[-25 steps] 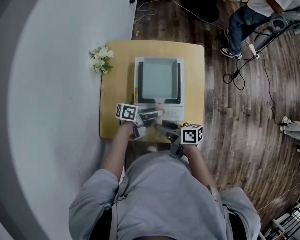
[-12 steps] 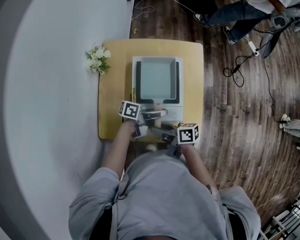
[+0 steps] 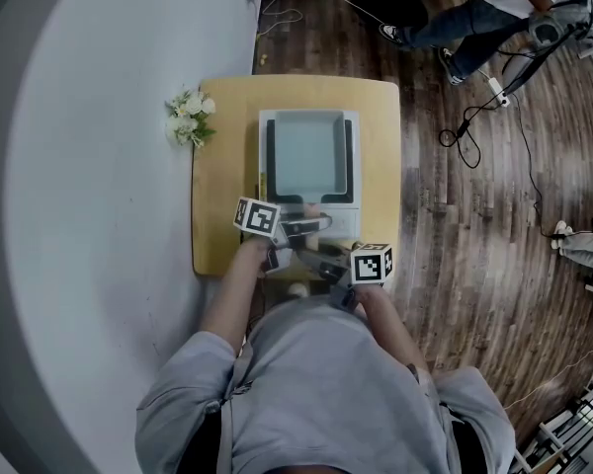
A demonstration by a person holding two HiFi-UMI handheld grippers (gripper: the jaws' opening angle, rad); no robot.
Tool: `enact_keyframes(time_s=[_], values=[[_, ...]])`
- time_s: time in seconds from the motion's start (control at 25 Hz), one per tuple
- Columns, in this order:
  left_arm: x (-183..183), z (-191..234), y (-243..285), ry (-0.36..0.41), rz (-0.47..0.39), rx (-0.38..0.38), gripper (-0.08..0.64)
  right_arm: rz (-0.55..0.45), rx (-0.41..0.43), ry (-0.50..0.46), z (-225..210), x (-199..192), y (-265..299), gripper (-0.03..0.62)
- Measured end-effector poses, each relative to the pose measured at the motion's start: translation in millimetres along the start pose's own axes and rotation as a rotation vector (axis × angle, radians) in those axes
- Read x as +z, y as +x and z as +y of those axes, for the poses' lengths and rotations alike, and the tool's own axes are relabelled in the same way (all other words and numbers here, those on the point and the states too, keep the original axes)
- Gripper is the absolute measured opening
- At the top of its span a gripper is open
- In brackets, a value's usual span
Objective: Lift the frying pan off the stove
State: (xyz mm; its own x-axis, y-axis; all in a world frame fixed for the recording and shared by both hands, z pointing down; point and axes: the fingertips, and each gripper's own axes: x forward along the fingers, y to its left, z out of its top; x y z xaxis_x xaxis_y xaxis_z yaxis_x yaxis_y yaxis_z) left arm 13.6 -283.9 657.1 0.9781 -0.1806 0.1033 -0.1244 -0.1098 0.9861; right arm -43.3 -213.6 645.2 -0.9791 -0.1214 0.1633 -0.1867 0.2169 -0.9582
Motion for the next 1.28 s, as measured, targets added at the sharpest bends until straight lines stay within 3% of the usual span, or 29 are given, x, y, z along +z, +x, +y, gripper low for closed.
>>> enact_keyframes(time_s=[0.2, 0.6, 1.28], values=[[-3, -8, 1, 0.037, 0.001, 0.026, 0.153, 0.004, 0.0, -0.036, 5, -3, -4, 0.129], [-18, -33, -10, 0.184, 0.014, 0.082, 0.152, 0.021, 0.032, -0.154, 28, -19, -4, 0.127], [-109, -103, -27, 0.402, 0.015, 0.072, 0.153, -0.051, 0.06, -0.36, 89, -102, -29, 0.126]])
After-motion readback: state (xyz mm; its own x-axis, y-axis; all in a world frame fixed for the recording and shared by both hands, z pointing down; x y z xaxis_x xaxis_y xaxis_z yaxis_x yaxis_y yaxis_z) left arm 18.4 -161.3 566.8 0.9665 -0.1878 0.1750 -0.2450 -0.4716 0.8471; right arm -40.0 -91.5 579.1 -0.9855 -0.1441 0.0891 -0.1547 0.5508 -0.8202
